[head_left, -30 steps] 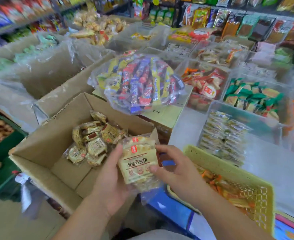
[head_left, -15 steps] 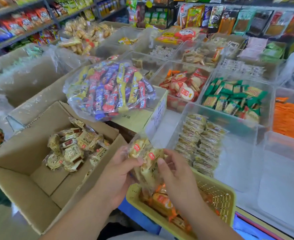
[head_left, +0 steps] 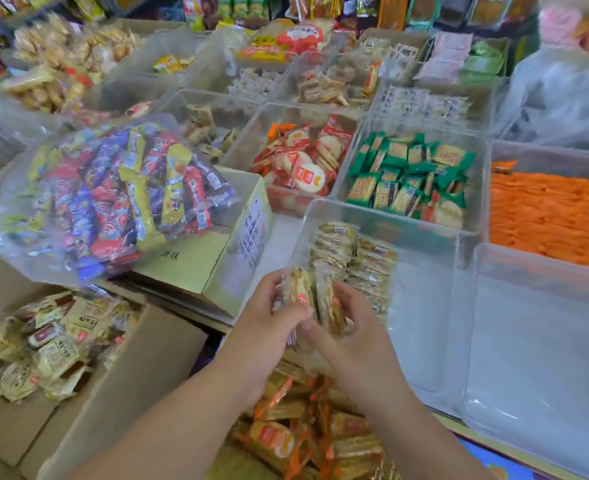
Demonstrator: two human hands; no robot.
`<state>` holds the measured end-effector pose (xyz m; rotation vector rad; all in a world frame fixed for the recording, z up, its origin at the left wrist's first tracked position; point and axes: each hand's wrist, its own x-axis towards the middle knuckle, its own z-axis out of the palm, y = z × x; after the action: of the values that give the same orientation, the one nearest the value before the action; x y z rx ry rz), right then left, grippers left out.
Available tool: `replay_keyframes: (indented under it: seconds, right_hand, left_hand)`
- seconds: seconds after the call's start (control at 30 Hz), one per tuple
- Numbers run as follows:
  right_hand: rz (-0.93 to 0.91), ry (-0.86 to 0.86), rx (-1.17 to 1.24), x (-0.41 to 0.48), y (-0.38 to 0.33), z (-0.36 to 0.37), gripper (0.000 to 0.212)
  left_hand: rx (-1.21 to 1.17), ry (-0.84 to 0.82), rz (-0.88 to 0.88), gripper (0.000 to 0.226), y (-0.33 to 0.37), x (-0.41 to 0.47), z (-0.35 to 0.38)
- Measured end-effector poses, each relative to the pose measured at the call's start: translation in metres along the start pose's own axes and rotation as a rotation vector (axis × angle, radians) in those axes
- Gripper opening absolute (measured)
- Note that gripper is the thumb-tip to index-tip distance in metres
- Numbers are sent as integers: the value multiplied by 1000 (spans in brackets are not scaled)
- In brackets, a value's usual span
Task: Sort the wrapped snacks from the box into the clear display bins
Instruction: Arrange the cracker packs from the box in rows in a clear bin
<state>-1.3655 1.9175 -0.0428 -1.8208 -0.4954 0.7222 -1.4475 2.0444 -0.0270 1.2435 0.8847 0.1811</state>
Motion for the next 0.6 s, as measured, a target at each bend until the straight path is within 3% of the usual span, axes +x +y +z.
replay_keyframes:
  seconds: [0.13,0.33,0.47,0.6]
  right_hand:
    - [17,7,14,24,19,-21,42]
    - [122,95,-9,53,46,-46,46]
    - [213,160,61,67,60,-64,41]
    - [156,267,76,76,73,-83,34]
  left_hand:
    - [-16,-6,-88,51,-3,28,8]
    - [-47,-33,-164,51,-3,63,11]
    - [116,-28,-210,49,-6,90,7]
    - [350,-50,-198,53,-4,107,8]
